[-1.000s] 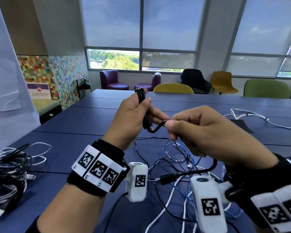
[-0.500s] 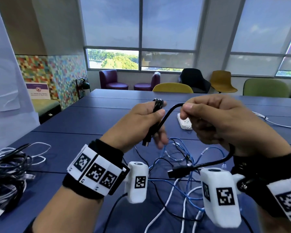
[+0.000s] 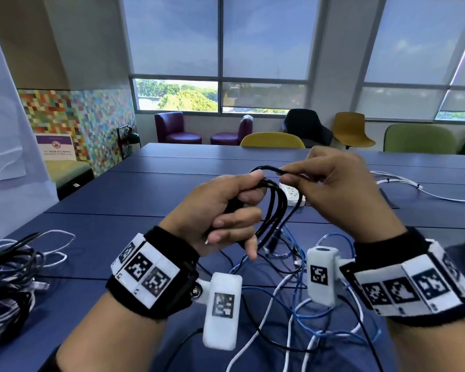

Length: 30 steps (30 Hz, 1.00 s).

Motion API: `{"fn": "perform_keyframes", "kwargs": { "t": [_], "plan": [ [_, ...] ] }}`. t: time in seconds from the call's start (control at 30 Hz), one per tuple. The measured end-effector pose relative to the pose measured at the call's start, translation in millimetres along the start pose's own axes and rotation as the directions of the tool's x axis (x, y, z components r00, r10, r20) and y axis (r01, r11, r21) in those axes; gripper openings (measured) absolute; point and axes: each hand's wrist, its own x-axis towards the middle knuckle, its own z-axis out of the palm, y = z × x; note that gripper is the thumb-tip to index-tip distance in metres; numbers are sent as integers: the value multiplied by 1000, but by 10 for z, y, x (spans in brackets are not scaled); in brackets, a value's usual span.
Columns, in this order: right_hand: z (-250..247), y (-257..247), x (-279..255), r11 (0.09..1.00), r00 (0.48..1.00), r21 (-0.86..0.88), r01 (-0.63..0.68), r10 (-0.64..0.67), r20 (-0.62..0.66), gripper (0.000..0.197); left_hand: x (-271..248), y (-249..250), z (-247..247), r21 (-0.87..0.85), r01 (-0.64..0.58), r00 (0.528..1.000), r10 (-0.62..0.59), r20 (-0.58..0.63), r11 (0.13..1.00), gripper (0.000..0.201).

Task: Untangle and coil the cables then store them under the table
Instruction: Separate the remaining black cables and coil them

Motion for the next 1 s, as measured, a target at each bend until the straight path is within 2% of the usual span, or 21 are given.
{"fn": "perform_keyframes", "kwargs": {
  "t": [0.07,0.17,0.23,0.33,0.37,0.4,0.5,0.6,0.7,0.77,0.8,0.87,1.0],
  "plan": [
    [69,-66,-30,990,994,120,-80,88,-66,10,11,-3,-3,-185,31,991,-6,134,982,38],
    [179,-192,-62,908,973,353,-225,228,34,18,34,-15,-28,-342,28,975,49,215,939,38],
    [214,-257,-49,748,937,567,-346,310,164,22,37,-20,-39,-357,-8,978,82,191,934,40],
    [170,-291,-28,420,872,772,-478,328,362,28,17,-12,-95,-381,-59,984,118,132,923,40],
    [153,-284,-31,380,869,787,-487,305,390,33,8,-9,-120,-392,-67,985,124,122,917,41],
    [138,-270,-37,390,873,783,-485,276,403,38,0,-8,-140,-398,-72,985,127,115,915,42],
    [180,-238,-67,603,884,659,-449,191,428,40,6,-31,-150,-369,-73,990,112,84,926,46],
    [313,-189,-106,741,897,524,-420,251,364,26,53,-77,-98,-233,-49,999,48,-10,971,45],
    [416,-202,-133,807,911,430,-405,316,266,20,70,-57,-76,-63,-9,986,-1,-168,998,45],
    [436,-219,-136,888,929,295,-352,294,222,19,54,-30,-107,34,11,956,0,-294,999,45],
    [438,-229,-136,923,939,224,-314,268,215,26,49,-22,-128,83,16,939,13,-343,996,45],
    [452,-251,-128,960,955,136,-244,214,204,36,52,-18,-151,164,27,914,42,-404,986,44],
    [467,-206,-120,967,966,119,-224,205,155,23,85,-34,-168,182,21,876,69,-478,983,45]
  ]
}}
